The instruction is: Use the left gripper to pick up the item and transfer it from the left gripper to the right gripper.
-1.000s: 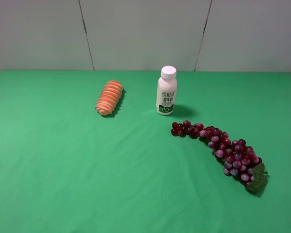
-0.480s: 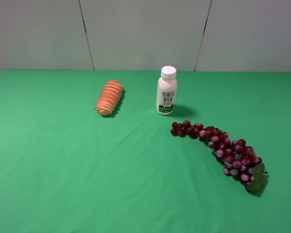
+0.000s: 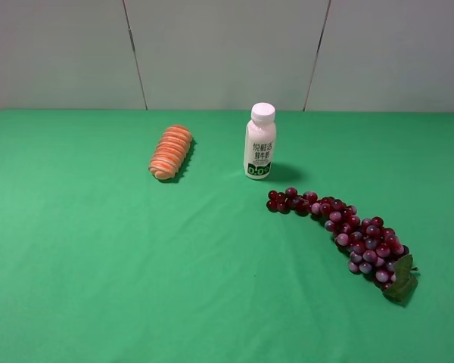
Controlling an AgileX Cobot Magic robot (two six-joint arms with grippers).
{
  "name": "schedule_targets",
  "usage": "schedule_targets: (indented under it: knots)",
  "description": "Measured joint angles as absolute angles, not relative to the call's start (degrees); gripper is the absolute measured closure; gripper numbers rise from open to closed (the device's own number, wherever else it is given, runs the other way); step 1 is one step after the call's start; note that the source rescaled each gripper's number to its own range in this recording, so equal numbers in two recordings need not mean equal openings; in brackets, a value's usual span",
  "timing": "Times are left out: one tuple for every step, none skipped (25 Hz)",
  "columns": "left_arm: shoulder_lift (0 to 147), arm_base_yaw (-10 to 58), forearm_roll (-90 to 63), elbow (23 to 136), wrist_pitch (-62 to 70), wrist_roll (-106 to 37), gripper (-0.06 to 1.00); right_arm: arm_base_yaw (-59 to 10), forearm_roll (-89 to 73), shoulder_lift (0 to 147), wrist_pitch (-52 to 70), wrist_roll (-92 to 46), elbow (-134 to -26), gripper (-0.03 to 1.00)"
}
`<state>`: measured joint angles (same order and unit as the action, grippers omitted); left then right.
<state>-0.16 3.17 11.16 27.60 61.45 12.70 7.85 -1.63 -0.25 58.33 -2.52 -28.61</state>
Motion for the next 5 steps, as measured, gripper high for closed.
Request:
schedule_targets:
  knots:
    - [-0.2, 3.2, 11.2, 27.6, 61.5, 12.7, -0.06, 7.8, -1.6, -0.3, 58.3, -2.5, -28.6, -0.03]
    - [-0.2, 3.2, 11.2, 27.6, 61.5, 12.7, -0.06, 7.8, -1.6, -0.3, 58.3, -2.5, -28.6, -0.03]
    - [-0.2, 3.2, 11.2, 27.6, 61.5, 12.7, -0.06, 7.8, -1.6, -0.3, 58.3, -2.5, -28.6, -0.03]
    - [-0.2, 3.2, 11.2, 27.6, 61.5, 12.7, -0.06, 7.8, -1.6, -0.3, 58.3, -2.5, -28.6, -0.03]
    - [-0.2, 3.2, 11.2, 27.6, 61.5, 12.7, -0.06, 7.8, -1.6, -0.3, 58.3, -2.5, -28.6, -0.03]
